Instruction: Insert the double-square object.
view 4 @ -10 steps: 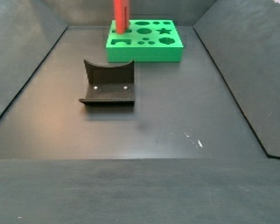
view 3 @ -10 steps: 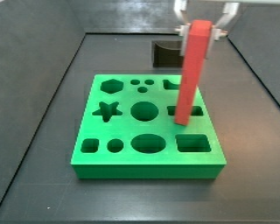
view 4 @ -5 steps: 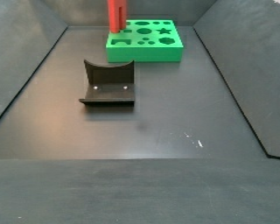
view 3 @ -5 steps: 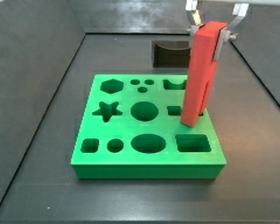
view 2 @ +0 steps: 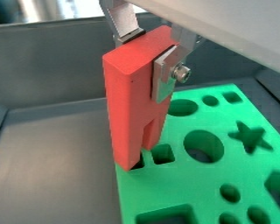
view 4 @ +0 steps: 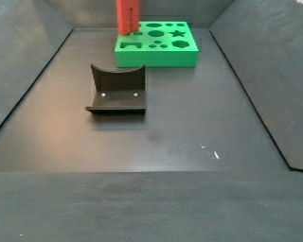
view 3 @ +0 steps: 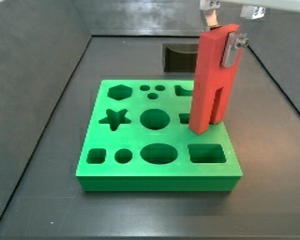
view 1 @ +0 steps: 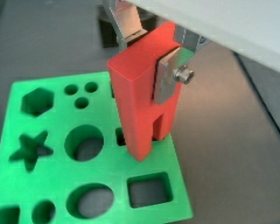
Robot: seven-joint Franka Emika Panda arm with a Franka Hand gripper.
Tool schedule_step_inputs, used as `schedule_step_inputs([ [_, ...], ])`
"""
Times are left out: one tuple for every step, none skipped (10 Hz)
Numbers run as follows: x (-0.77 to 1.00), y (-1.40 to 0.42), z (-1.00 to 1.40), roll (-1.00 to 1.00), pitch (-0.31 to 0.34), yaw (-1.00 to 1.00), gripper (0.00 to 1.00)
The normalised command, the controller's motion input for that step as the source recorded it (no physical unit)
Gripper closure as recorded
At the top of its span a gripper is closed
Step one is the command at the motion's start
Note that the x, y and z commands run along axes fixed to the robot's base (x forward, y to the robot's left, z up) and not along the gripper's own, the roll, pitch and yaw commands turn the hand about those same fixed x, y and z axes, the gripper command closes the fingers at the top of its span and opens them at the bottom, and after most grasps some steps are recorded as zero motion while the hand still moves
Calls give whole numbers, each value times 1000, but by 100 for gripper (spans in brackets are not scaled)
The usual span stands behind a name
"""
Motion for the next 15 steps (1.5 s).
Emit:
schedule_step_inputs([
  [0,0,-123,17,24,-1000,100],
  [0,0,-109,34,26,-1000,100],
  [-6,0,-77,49,34,-1000,100],
  [-23,0,-46,87,53,-1000,100],
  [-29,0,-37,183,109,-900,100],
  [-37,0,-17,264,154,-797,100],
  [-37,0,-43,287,174,-763,100],
  [-31,0,-60,303,191,-734,100],
  [-29,0,-63,303,196,-726,100],
  [-11,0,-51,300,189,-714,100],
  [0,0,-26,290,151,-686,100],
  [0,0,0,283,159,-689,100],
  [249,-131,-86,233,159,-483,100],
  [166,-149,-237,167,46,-86,100],
  [149,-117,-274,140,0,14,100],
])
